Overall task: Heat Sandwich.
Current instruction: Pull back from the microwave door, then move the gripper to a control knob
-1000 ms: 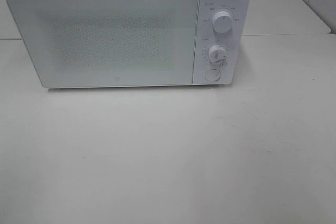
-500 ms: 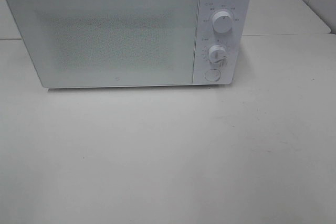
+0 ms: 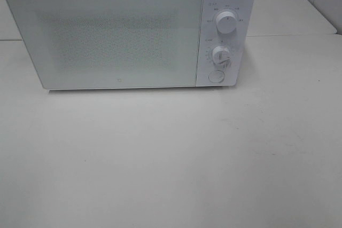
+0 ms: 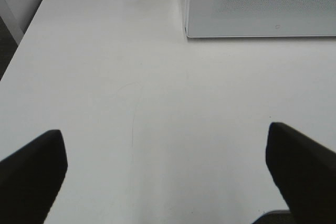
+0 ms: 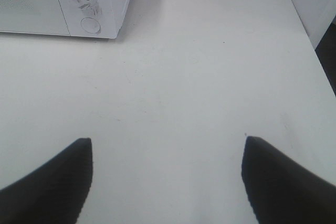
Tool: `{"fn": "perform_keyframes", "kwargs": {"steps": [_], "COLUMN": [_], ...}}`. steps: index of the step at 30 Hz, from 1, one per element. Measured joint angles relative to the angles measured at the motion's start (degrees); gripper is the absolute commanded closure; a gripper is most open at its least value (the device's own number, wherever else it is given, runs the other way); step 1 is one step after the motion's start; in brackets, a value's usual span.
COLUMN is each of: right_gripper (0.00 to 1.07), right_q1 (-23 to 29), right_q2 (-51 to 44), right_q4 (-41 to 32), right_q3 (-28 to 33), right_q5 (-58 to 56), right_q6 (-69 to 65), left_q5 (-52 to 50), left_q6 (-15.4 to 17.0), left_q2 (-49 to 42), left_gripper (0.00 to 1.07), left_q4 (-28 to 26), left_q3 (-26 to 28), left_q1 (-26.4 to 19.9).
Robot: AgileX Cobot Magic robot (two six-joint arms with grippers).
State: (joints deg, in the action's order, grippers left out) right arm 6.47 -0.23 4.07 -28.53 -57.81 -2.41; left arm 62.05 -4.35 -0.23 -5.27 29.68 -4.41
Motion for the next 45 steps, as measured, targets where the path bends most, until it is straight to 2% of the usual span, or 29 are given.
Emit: {"fn": "perform_keyframes", "kwargs": {"steps": [39, 45], "right_gripper": [0.30, 0.29], "right_q1": [0.00, 0.00], "right_q2": [0.06, 4.70], "right_q4": [0.00, 0.11], "right_q3": [0.00, -2.01], "right_q5": [0.00, 2.81], "right_q6": [0.00, 0.00], "left_q5": [-0.06, -0.06], "left_q6": [0.06, 0.17], "left_q2": [0.00, 0.00], "left_gripper": [0.09, 0.09], "left_q4": [0.23, 0.23], "left_q3": [0.00, 0.00], "left_q1": [0.00, 0.00]}}
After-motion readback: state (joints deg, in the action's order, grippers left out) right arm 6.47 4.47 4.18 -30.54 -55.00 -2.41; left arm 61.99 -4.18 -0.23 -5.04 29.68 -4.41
